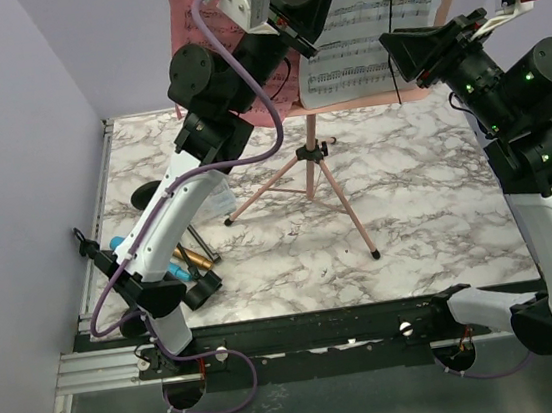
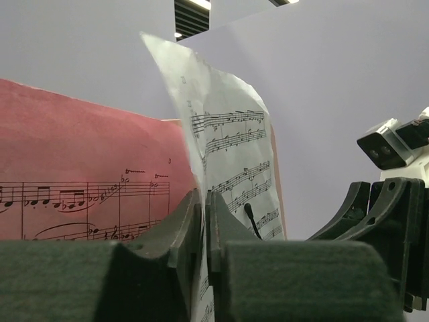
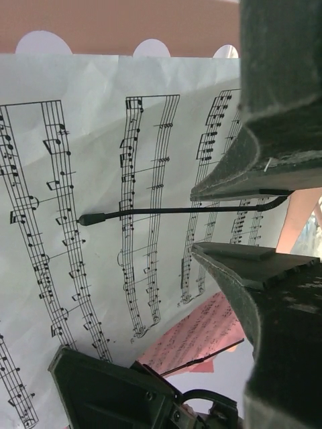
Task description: Set up the instrument practice props
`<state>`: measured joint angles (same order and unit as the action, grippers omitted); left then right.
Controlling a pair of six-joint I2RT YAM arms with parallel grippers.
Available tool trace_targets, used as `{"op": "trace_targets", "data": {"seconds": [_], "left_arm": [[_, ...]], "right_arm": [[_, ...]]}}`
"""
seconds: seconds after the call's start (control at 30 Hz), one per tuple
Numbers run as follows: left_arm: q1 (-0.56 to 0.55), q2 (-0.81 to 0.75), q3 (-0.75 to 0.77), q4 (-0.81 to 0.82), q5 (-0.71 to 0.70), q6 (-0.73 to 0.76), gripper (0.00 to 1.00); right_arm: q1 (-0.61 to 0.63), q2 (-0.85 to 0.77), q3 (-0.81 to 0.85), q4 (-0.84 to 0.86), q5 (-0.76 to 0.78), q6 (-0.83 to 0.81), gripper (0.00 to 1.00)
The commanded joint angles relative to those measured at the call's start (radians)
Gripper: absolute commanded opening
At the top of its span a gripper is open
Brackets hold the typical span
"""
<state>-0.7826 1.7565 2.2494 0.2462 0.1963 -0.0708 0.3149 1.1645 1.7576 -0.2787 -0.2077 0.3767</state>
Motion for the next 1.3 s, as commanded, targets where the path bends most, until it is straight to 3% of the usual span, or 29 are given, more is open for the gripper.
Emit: {"op": "trace_targets", "data": {"seconds": [0.0, 0.03, 0.23, 0.4, 0.5, 0.73, 0.93, 1.07, 1.27], "left_arm": [[0.002, -0.023, -0.014, 0.016, -0.042, -0.002, 0.21], [0.002, -0.033, -0.021, 0.016, -0.048, -0.004, 0.29], [0.001, -0.147, -0.137, 0.031, -0.080, -0.036, 0.52], [0.002, -0.318, -0.298, 0.027, -0.106, -0.075, 0.76], [0.002, -0.441, -0.414, 0.013, -0.104, -0.115, 0.85], [0.002, -0.714, -0.666, -0.209, -0.101, -0.217, 0.95], [0.002, -1.002, -1.007, -0.482, -0.271, -0.308, 0.98], [0.002, -1.194, -1.238, -0.634, -0.377, -0.470, 0.99], [0.002, -1.356, -1.529, -0.713, -0.519, -0.770, 0.99]], "right_arm": [[0.003, -0.018, 0.027, -0.017, -0.018, 0.004, 0.41], [0.003, -0.023, 0.030, -0.036, -0.017, 0.001, 0.42], [0.004, -0.084, 0.026, -0.162, -0.025, -0.034, 0.55], [0.003, -0.199, -0.107, -0.227, -0.124, -0.092, 0.69], [0.004, -0.282, -0.203, -0.264, -0.136, -0.113, 0.75], [0.004, -0.442, -0.480, -0.289, -0.192, -0.089, 0.81], [0.003, -0.553, -0.848, -0.159, -0.273, 0.061, 0.81], [0.004, -0.563, -1.045, -0.062, -0.259, 0.152, 0.80], [0.004, -0.444, -1.143, -0.002, -0.172, 0.164, 0.78]]}}
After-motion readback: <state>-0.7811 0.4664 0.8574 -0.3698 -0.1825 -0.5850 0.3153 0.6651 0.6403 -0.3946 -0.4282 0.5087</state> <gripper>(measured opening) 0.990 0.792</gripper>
